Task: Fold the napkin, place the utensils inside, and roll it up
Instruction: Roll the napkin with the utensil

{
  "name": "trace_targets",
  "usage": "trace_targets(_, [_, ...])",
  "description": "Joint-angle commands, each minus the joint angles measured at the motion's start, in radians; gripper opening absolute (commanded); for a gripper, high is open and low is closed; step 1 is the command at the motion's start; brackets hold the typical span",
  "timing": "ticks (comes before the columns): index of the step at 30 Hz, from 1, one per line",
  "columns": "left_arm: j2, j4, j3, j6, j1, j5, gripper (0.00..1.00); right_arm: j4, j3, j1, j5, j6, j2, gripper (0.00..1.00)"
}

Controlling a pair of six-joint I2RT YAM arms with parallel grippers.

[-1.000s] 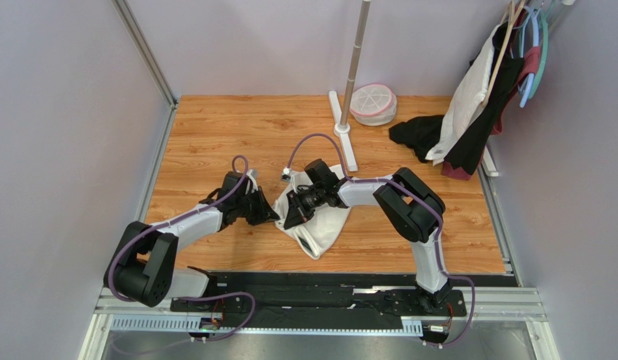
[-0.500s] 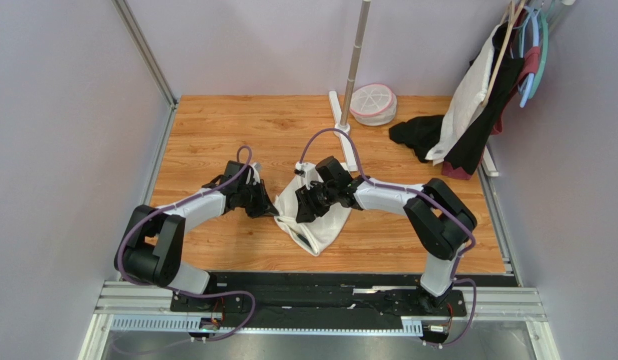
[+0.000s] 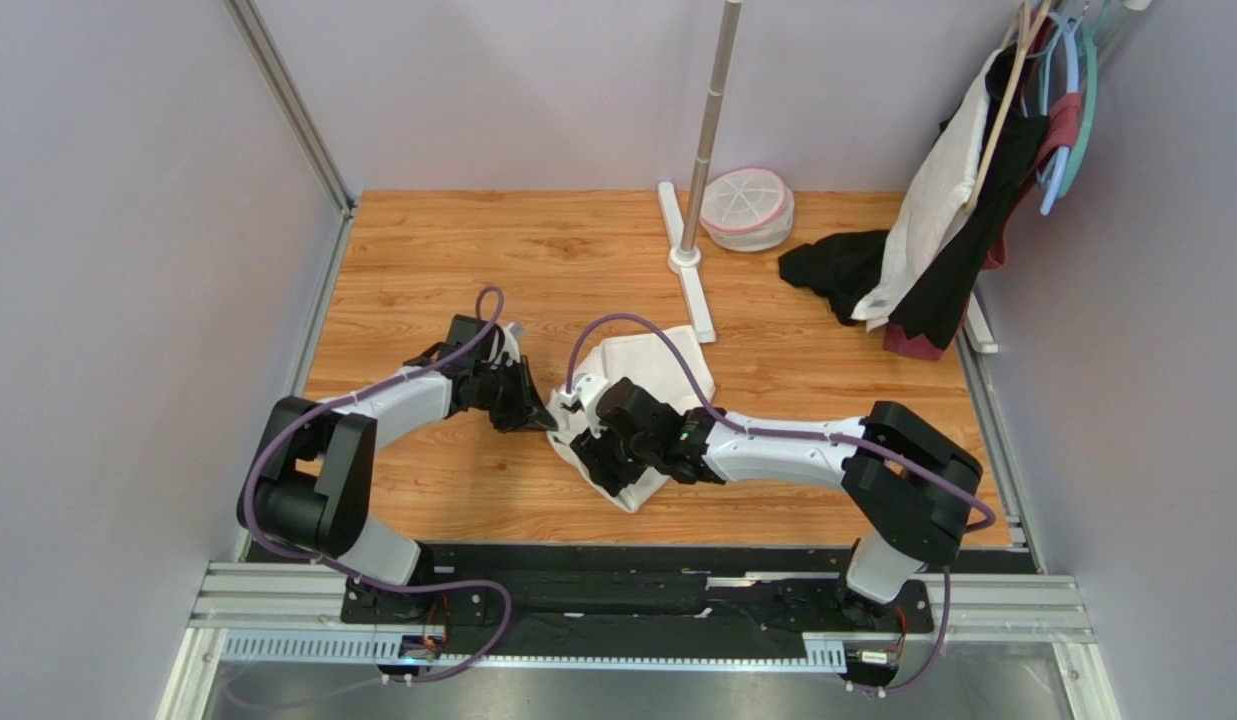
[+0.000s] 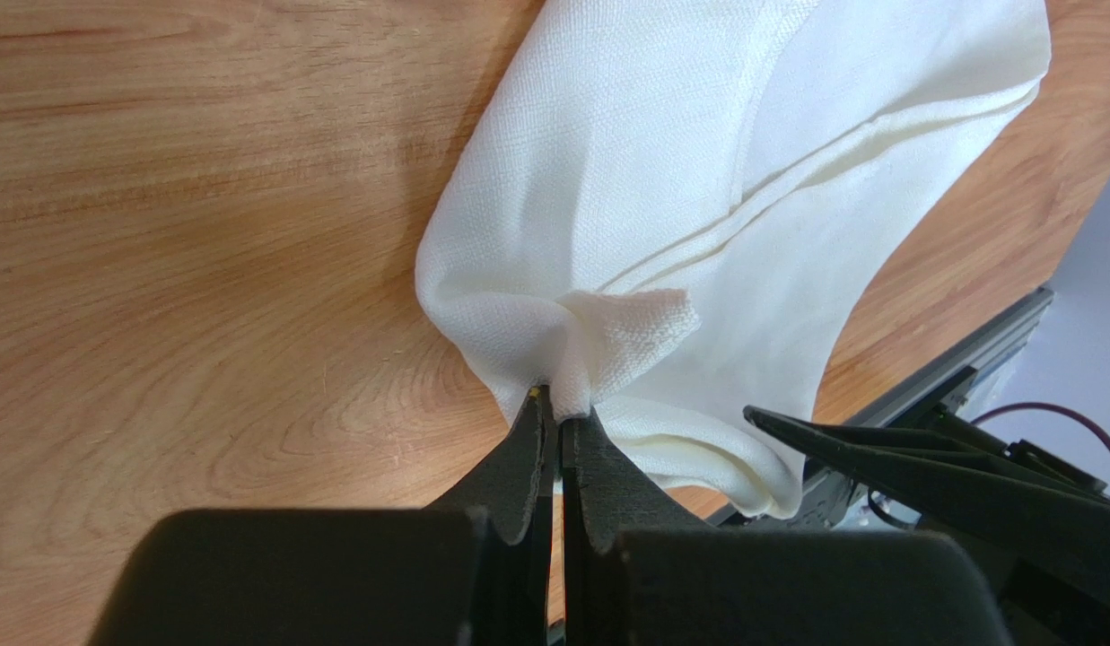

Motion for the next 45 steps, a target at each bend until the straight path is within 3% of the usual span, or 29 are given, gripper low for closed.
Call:
trace_targets(1, [0.000, -0.029, 0.036, 0.032, 0.004, 0.000, 0.00, 0.006, -0.004, 0.038, 0.141, -0.020, -0.029, 0.54])
trace_targets(9, [-0.002, -0.032, 0.034, 0.037, 0.006, -0.003, 0.00, -0.018, 0.010, 0.177, 0.357, -0.054, -0.017, 0.54])
trace_targets(19, [-0.002, -0.032, 0.034, 0.038, 0.006, 0.002, 0.00, -0.042, 0.047, 0.274, 0.476, -0.082, 0.032, 0.53])
trace_targets(34, [0.015, -0.024, 0.036, 0.038, 0.006, 0.014, 0.00, -0.027, 0.058, 0.346, 0.610, -0.147, 0.171, 0.35])
trace_targets(37, [0.017, -0.021, 0.037, 0.038, 0.006, 0.014, 0.00, -0.044, 0.062, 0.357, 0.621, -0.155, 0.199, 0.29])
trace_targets(43, [0.014, -0.020, 0.037, 0.037, 0.006, 0.020, 0.00, -0.071, 0.068, 0.362, 0.569, -0.148, 0.248, 0.00])
trace_targets(45, [0.007, -0.021, 0.039, 0.037, 0.006, 0.019, 0.00, -0.071, 0.065, 0.356, 0.532, -0.138, 0.231, 0.00])
